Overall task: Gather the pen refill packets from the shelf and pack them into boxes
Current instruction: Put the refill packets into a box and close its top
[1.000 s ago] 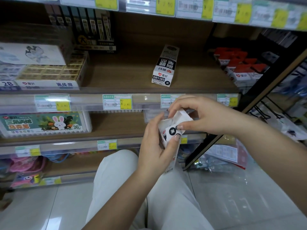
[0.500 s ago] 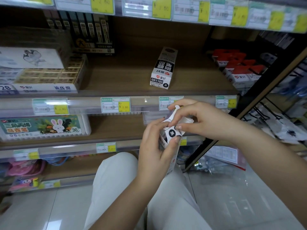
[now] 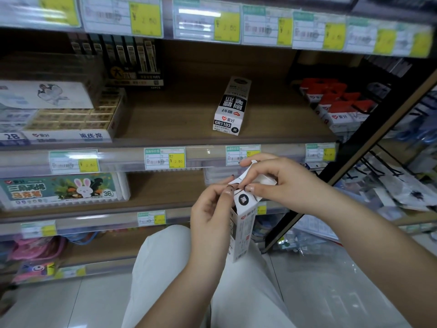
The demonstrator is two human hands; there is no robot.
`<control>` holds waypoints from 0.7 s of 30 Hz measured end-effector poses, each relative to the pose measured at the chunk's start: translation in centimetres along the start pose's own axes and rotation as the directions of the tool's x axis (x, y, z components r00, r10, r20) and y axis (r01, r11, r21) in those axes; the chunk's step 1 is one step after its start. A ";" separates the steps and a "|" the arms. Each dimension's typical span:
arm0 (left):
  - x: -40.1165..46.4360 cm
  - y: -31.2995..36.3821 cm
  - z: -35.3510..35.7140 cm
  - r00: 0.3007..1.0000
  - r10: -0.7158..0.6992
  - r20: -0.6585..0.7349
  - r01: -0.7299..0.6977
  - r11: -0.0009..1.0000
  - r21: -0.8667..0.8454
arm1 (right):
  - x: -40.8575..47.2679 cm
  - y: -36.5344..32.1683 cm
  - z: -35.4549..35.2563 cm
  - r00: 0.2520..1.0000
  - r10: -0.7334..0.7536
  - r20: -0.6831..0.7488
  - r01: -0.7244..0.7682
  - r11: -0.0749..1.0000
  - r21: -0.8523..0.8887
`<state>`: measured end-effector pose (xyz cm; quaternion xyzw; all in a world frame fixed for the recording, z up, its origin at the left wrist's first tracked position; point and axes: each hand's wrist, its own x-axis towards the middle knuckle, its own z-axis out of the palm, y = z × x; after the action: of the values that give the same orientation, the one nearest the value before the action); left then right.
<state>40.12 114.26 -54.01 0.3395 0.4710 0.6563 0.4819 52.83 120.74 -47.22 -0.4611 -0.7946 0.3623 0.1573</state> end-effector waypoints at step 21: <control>1.4 1.0 -1.5 0.918 -0.225 0.326 0.208 0.974 0.086 | -0.5 1.4 -0.3 0.997 0.021 0.076 -0.040 0.968 0.248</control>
<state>38.00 115.07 -53.59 0.4035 0.4332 0.5201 0.6157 54.07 120.86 -47.98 -0.4363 -0.7407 0.4783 0.1796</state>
